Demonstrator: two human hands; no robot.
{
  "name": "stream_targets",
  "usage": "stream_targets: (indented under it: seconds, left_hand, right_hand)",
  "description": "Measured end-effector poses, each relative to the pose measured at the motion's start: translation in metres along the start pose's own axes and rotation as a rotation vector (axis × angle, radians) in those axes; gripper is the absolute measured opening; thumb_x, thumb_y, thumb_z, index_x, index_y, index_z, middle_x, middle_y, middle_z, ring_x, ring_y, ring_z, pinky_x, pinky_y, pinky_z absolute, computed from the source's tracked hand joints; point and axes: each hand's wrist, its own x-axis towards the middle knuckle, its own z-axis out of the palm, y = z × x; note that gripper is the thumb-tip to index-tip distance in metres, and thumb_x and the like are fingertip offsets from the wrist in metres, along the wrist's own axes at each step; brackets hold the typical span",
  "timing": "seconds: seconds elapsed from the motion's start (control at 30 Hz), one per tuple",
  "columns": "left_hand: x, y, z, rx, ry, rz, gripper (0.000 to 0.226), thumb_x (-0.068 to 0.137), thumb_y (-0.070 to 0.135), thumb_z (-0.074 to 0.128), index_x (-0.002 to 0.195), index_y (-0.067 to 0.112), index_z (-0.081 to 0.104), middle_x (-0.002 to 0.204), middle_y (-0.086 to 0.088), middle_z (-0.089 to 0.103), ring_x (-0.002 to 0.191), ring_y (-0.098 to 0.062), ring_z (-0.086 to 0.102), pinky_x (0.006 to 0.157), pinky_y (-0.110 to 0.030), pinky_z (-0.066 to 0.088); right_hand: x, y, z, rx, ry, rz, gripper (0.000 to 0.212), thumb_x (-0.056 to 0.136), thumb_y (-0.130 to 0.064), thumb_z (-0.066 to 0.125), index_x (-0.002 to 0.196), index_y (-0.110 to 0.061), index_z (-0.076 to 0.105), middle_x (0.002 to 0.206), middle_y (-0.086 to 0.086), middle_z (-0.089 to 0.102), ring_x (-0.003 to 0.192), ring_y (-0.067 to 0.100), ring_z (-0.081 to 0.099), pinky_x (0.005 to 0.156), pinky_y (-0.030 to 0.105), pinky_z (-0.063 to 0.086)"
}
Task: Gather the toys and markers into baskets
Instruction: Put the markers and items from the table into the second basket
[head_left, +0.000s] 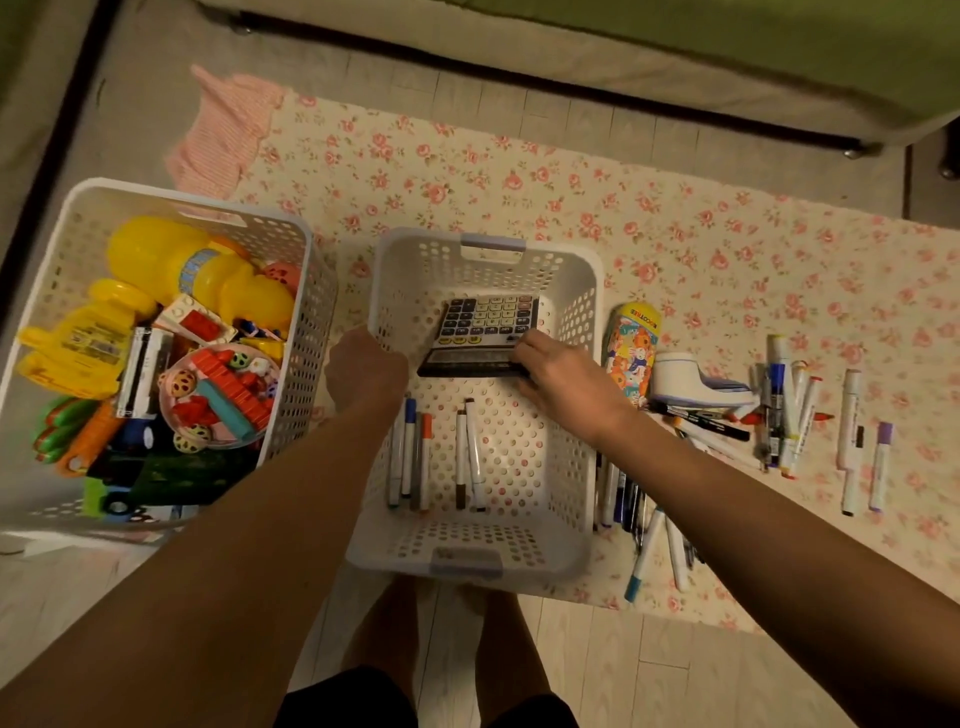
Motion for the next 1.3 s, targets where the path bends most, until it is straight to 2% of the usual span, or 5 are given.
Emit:
stream_targets:
  seconds: [0.2,0.6,0.93,1.07,1.3]
  left_hand:
    - [0.002,-0.001,0.002,0.005,-0.001,0.01,0.03,0.085,0.014,0.053,0.111,0.001,0.057,0.108,-0.017,0.062,0.097,-0.032,0.062,0.083,-0.043,0.054]
    - [0.006,-0.003,0.004,0.032,-0.002,0.04,0.032,0.083,0.017,0.05,0.106,-0.002,0.06,0.1,-0.018,0.064,0.092,-0.033,0.064,0.078,-0.045,0.057]
    - [-0.009,-0.001,-0.003,0.011,-0.04,0.044,0.034,0.088,0.021,0.051,0.11,-0.003,0.06,0.105,-0.02,0.065,0.094,-0.035,0.064,0.081,-0.047,0.056]
    - [-0.022,0.005,0.005,0.033,0.005,0.023,0.036,0.088,0.015,0.054,0.118,-0.005,0.057,0.115,-0.022,0.062,0.106,-0.038,0.06,0.091,-0.046,0.051]
    - [-0.024,0.005,0.012,0.077,-0.006,0.011,0.02,0.084,0.007,0.051,0.099,-0.004,0.059,0.106,-0.022,0.062,0.098,-0.038,0.06,0.079,-0.04,0.051]
  right_hand:
    - [0.017,-0.016,0.017,-0.107,-0.18,0.27,0.05,0.083,0.013,0.054,0.128,-0.005,0.043,0.12,0.015,0.045,0.084,0.034,0.062,0.061,0.039,0.044]
    - [0.027,-0.004,0.041,0.041,-0.356,0.517,0.044,0.089,-0.005,0.057,0.132,-0.014,0.048,0.123,0.015,0.051,0.107,0.035,0.06,0.084,0.042,0.052]
    - [-0.028,0.035,-0.026,0.433,0.635,0.859,0.026,0.098,-0.026,0.043,0.084,-0.007,0.053,0.061,0.004,0.052,0.051,0.021,0.044,0.049,0.034,0.033]
    - [-0.077,0.061,0.001,0.462,0.317,1.15,0.03,0.095,-0.024,0.051,0.075,-0.003,0.057,0.061,0.006,0.05,0.059,0.027,0.049,0.055,0.03,0.033]
    - [-0.122,0.035,0.064,0.537,-0.121,1.143,0.019,0.087,-0.022,0.064,0.075,-0.007,0.064,0.074,0.01,0.064,0.071,0.027,0.062,0.06,0.031,0.049]
